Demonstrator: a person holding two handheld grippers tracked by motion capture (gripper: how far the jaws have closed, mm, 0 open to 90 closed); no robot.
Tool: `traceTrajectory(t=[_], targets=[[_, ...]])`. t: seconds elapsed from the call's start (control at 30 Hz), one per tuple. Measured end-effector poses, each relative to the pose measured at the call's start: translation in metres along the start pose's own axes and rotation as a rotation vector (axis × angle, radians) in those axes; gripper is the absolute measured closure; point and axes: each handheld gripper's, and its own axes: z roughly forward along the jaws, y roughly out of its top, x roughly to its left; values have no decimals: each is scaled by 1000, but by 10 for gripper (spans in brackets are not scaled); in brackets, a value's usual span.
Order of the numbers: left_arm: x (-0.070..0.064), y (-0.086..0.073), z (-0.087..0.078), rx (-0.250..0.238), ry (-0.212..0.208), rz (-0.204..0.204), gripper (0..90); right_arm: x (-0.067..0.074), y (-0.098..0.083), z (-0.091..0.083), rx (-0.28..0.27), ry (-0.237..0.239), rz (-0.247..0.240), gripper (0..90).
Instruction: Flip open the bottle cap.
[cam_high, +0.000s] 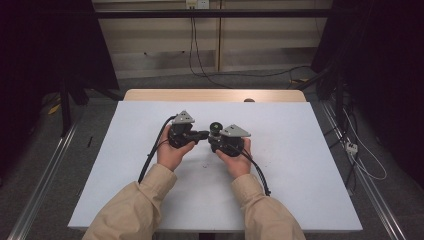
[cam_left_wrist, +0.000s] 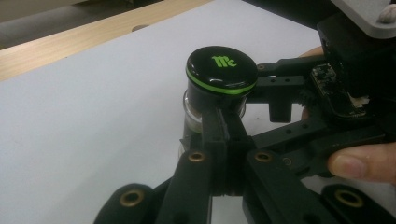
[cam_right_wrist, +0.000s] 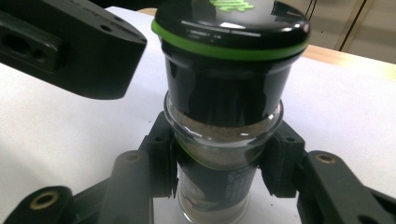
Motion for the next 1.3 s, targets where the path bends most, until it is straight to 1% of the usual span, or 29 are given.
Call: traceTrajectory(t=[0.03,0.17,0.3,0.5,0.6,0.8,0.83,1.0,1.03,1.17,1.3], targets=[[0,0,0,-1,0,5,900,0,0,0,1,0,1,532],[-1,1,2,-3,-3,1,900,0,0,0,1,0,1,532],[-1,1,3,4,0,12,900,0,0,0,1,0,2,533],[-2,1,4,4,-1,3,900,0,0,0,1,-1,1,533],[-2,1,5,11,2,13,900,0,0,0,1,0,1,533],[-2,2,5,11,4,18,900,0,0,0,2,0,2,532],[-3,2,5,4,4,13,900,0,0,0,1,0,1,533],[-3,2,4,5,4,12,900,0,0,0,2,-1,1,532],[-4,3,4,-3,4,8,900,0,0,0,1,0,1,533],[-5,3,4,4,1,19,900,0,0,0,2,0,2,532],[-6,3,5,2,2,13,900,0,0,0,2,0,2,533]])
